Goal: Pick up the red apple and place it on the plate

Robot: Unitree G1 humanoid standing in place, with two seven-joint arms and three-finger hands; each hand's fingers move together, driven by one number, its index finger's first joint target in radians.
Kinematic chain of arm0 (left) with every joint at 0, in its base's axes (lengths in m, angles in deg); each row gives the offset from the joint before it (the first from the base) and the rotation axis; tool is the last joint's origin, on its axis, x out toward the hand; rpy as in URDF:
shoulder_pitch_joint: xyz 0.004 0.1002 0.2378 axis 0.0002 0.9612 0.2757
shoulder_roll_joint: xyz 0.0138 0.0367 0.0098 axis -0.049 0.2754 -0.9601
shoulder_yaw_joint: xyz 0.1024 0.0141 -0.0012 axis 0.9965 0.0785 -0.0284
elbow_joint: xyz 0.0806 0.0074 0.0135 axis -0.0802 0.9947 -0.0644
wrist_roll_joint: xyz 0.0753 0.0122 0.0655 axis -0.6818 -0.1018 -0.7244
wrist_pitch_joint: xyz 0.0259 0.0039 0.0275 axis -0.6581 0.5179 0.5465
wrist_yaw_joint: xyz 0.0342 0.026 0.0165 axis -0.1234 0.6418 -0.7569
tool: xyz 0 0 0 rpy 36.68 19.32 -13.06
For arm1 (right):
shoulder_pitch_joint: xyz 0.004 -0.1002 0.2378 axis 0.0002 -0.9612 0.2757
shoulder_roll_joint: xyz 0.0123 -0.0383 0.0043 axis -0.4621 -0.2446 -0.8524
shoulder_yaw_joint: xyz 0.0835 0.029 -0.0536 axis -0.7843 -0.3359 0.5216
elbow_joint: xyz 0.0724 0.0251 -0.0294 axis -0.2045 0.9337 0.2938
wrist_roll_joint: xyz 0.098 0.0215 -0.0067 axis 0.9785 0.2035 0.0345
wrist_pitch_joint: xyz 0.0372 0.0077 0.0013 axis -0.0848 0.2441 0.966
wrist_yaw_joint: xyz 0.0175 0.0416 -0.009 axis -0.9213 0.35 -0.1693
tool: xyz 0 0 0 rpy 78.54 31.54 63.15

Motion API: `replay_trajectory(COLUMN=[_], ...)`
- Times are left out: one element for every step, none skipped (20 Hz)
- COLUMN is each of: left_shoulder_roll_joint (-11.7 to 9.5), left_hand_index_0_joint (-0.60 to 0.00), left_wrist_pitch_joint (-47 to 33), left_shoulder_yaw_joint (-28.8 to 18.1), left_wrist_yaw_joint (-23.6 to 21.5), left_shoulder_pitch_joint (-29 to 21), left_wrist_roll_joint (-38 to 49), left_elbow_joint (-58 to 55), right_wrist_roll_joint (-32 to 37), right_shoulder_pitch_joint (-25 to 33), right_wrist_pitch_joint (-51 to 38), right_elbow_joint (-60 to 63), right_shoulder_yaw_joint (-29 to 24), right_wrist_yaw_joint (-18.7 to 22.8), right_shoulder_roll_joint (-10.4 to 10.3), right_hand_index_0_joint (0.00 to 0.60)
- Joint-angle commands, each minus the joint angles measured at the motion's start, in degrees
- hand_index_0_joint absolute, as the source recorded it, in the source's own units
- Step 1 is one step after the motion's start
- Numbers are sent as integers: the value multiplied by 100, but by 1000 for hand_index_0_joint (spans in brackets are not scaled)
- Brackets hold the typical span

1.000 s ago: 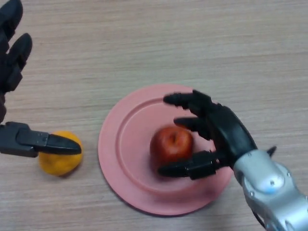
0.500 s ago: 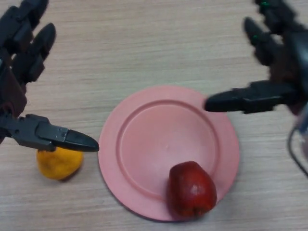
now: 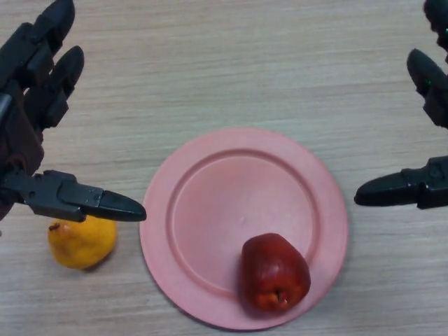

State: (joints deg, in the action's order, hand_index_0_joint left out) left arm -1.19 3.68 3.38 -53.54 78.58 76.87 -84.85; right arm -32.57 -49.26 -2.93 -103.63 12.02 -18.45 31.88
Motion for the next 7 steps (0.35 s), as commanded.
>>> replay_trajectory(left_shoulder_roll_joint=[-176, -183, -158, -158, -125, -124, -113], left_hand_index_0_joint=[0, 0, 0, 0, 0, 0, 0], left_wrist_pitch_joint=[-660, -562, -613, -668, -794, -791, -617], left_shoulder_yaw_joint=[-335, -367, -347, -322, -264, -249, -139], left_wrist_yaw_joint=[-292, -341, -429, -442, -427, -422, -478], left_shoulder_pitch_joint=[-212, -222, -193, -174, -93, -82, -74], left_wrist_roll_joint=[280, 359, 421, 408, 369, 370, 353], left_elbow_joint=[-516, -587, -702, -727, -797, -816, -914], right_wrist_roll_joint=[338, 382, 525, 576, 833, 918, 1140], right_shoulder_pitch_joint=[328, 356, 422, 440, 533, 552, 640], right_wrist_pitch_joint=[-204, -150, 40, 70, 214, 237, 296], right_elbow_joint=[-460, -499, -633, -666, -784, -813, -877], right_shoulder_yaw_joint=[-533, -561, -672, -705, -792, -814, -887], right_wrist_yaw_joint=[134, 152, 200, 225, 352, 401, 547], right_shoulder_roll_joint=[234, 264, 350, 359, 375, 387, 473], right_hand_index_0_joint=[0, 0, 0, 0, 0, 0, 0])
